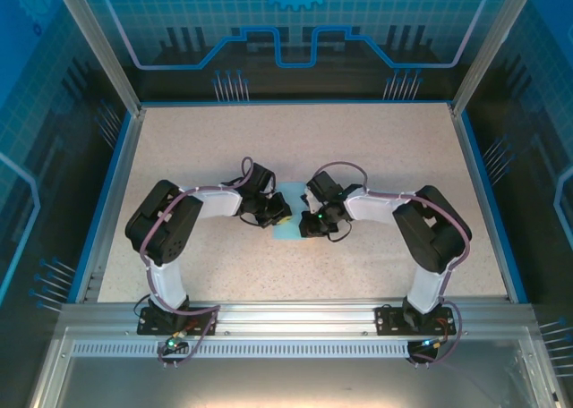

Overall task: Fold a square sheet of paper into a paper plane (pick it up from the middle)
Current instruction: Fold the triangle a second time at the center of the table.

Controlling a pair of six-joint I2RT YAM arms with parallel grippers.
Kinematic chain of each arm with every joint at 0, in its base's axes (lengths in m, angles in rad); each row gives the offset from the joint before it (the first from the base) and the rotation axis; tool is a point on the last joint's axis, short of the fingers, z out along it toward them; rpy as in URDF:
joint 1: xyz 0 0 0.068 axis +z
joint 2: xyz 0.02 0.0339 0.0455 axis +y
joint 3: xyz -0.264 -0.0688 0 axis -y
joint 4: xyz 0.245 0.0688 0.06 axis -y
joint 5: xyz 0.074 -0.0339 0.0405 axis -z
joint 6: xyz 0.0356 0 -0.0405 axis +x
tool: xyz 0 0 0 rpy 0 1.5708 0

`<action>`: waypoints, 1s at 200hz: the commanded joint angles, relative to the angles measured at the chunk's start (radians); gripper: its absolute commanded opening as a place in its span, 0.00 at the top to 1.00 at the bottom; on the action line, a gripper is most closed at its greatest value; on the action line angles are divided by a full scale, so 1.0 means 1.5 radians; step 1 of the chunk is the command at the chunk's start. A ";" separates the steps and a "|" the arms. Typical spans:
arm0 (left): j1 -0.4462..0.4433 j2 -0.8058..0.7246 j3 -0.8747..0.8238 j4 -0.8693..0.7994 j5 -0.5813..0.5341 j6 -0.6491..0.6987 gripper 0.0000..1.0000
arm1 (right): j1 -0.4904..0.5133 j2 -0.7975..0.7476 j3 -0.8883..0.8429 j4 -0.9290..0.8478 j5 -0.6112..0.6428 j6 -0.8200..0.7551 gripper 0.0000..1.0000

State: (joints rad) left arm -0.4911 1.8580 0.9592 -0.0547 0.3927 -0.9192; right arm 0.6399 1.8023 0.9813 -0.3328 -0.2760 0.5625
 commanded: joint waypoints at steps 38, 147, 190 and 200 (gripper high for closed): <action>-0.015 -0.051 -0.032 0.073 0.059 -0.051 0.85 | -0.014 0.030 -0.016 -0.019 0.006 0.033 0.92; -0.043 -0.019 -0.078 0.143 0.081 -0.105 0.90 | -0.014 0.048 -0.013 -0.028 0.010 0.045 0.94; -0.044 -0.011 -0.095 0.153 0.078 -0.113 0.90 | -0.010 0.056 -0.007 -0.037 0.025 0.045 0.94; -0.044 -0.007 -0.101 0.157 0.075 -0.116 0.90 | -0.008 0.059 -0.005 -0.042 0.030 0.045 0.94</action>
State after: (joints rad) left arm -0.5476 1.8206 0.8436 0.1650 0.4881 -1.0752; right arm 0.6273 1.8149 0.9878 -0.3386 -0.2989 0.6224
